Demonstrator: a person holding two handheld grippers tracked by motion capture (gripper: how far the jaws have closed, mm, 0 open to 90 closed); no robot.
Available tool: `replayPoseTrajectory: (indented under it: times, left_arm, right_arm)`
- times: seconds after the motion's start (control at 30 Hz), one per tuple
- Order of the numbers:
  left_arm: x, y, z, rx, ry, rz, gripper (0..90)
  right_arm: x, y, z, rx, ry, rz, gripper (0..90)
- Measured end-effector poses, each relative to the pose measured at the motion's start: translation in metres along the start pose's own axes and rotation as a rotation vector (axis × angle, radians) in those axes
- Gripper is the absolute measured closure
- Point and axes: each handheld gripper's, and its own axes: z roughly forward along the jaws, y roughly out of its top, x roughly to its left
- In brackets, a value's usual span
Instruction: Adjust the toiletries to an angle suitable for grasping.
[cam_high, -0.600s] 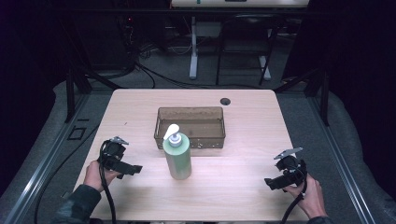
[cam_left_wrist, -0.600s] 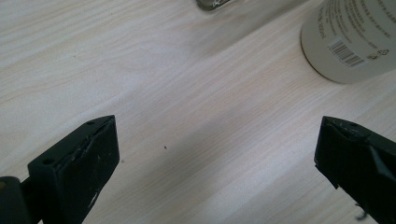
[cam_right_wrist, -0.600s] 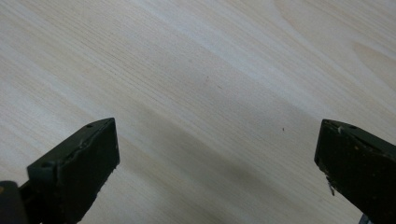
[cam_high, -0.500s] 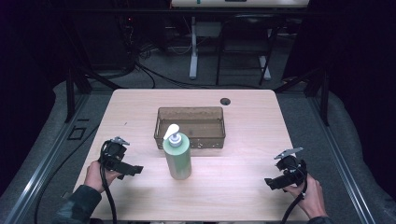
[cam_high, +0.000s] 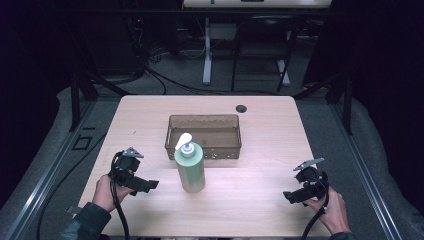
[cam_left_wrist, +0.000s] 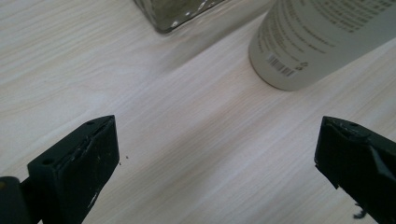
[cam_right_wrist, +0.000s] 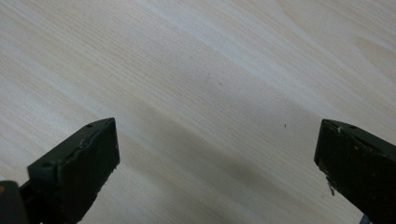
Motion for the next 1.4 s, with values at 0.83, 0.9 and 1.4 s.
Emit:
replayPoseTrajectory:
  times: [0.83,0.9,1.4]
  left_arm:
    - [-0.06,0.028,-0.018,-0.074,-0.062,0.122,0.0]
    - [-0.063,0.031,-0.019,-0.087,-0.059,0.129,0.0]
    - [-0.083,0.06,-0.02,-0.17,-0.042,0.178,0.0]
  right_arm:
    - [-0.001,-0.001,0.0,0.002,0.0,0.007,0.1]
    - [-0.001,-0.001,0.0,-0.001,0.0,0.007,0.1]
    - [-0.002,-0.001,-0.002,-0.004,-0.002,0.008,0.3]
